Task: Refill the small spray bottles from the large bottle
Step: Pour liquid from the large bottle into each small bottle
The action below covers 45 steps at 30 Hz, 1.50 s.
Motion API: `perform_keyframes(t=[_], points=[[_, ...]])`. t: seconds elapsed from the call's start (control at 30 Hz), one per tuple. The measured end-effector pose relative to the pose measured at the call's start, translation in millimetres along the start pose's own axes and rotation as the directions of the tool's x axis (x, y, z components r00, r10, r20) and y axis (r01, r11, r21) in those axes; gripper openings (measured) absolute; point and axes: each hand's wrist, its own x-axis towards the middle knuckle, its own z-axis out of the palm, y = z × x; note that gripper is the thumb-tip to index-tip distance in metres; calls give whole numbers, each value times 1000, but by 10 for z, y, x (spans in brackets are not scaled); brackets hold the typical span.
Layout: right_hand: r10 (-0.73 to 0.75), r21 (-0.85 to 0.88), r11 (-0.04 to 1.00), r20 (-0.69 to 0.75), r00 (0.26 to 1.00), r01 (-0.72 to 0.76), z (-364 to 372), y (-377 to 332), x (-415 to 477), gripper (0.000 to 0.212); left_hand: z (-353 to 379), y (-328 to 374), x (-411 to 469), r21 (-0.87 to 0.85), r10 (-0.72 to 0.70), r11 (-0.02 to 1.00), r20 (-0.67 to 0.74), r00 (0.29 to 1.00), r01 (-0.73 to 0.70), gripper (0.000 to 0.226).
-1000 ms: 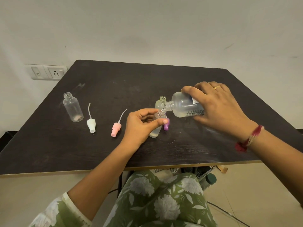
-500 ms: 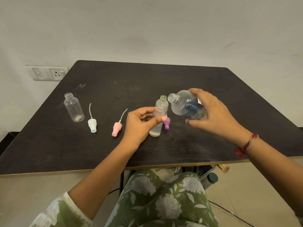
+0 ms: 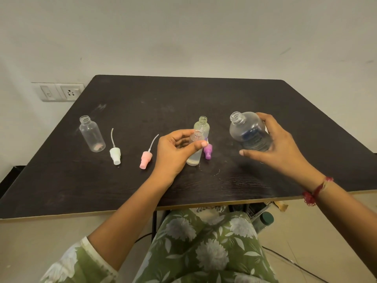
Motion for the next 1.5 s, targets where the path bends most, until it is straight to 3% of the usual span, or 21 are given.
perform_keyframes(t=[0.17, 0.43, 1.07, 1.5], points=[[-76, -154, 986, -50, 996, 67, 45, -99, 68, 78, -15, 2, 19, 9, 3, 1000, -3, 1000, -3, 36], [-174, -373, 915, -17, 985, 155, 128, -220, 185, 76, -28, 8, 37, 37, 22, 999, -2, 1000, -21, 37], [-206, -586, 785, 56, 977, 199, 157, -359, 252, 75, -47, -26, 51, 45, 23, 999, 2, 1000, -23, 35], [-223, -631, 746, 63, 973, 212, 107, -440, 286, 71, -59, -66, 57, 67, 8, 998, -2, 1000, -8, 41]])
